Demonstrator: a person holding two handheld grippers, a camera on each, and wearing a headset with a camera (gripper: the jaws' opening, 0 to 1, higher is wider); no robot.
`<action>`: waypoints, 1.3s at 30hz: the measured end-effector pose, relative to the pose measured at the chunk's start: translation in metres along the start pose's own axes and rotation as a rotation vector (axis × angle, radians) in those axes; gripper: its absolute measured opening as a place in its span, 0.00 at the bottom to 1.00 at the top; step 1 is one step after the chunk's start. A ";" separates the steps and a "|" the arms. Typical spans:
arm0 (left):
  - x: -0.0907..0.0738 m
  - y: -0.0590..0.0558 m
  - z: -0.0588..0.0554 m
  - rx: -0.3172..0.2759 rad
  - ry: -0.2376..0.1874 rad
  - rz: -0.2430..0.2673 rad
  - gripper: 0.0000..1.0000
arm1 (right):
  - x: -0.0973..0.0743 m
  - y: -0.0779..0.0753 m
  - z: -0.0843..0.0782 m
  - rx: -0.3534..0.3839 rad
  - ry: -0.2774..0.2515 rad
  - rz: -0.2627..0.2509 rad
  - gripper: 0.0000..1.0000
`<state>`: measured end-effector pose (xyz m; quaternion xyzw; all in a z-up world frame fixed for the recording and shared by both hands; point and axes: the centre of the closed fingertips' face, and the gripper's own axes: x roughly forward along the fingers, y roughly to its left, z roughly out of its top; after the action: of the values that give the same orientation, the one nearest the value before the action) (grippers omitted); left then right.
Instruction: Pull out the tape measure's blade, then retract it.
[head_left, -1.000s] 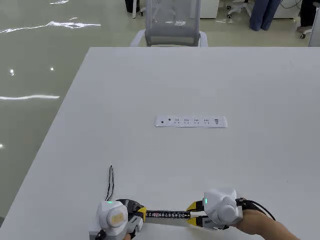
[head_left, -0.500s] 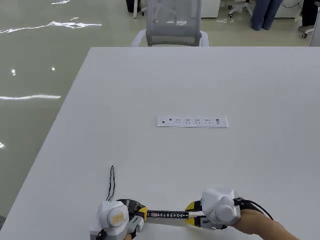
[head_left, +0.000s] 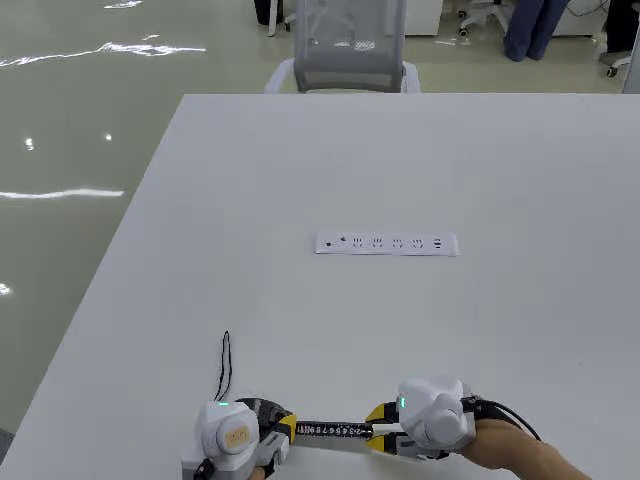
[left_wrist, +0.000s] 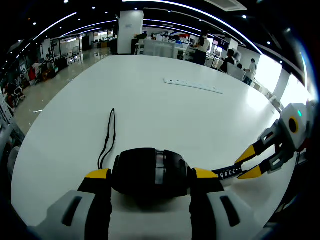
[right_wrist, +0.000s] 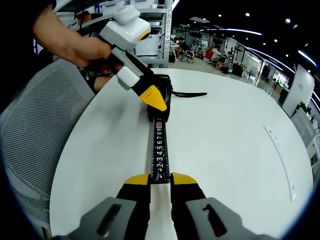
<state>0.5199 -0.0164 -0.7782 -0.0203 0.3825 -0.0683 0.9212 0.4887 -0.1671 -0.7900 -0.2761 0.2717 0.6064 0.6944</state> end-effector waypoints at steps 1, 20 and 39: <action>0.000 0.000 0.000 0.000 0.000 0.000 0.60 | 0.000 0.000 0.000 0.000 0.000 0.000 0.13; 0.000 0.000 -0.001 -0.005 0.001 -0.007 0.60 | 0.010 0.000 0.007 -0.001 -0.004 0.005 0.13; 0.001 0.001 -0.001 -0.006 0.002 -0.012 0.60 | 0.020 0.000 0.016 0.004 -0.017 0.010 0.13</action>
<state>0.5203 -0.0158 -0.7792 -0.0255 0.3836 -0.0727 0.9203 0.4913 -0.1423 -0.7929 -0.2684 0.2684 0.6119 0.6939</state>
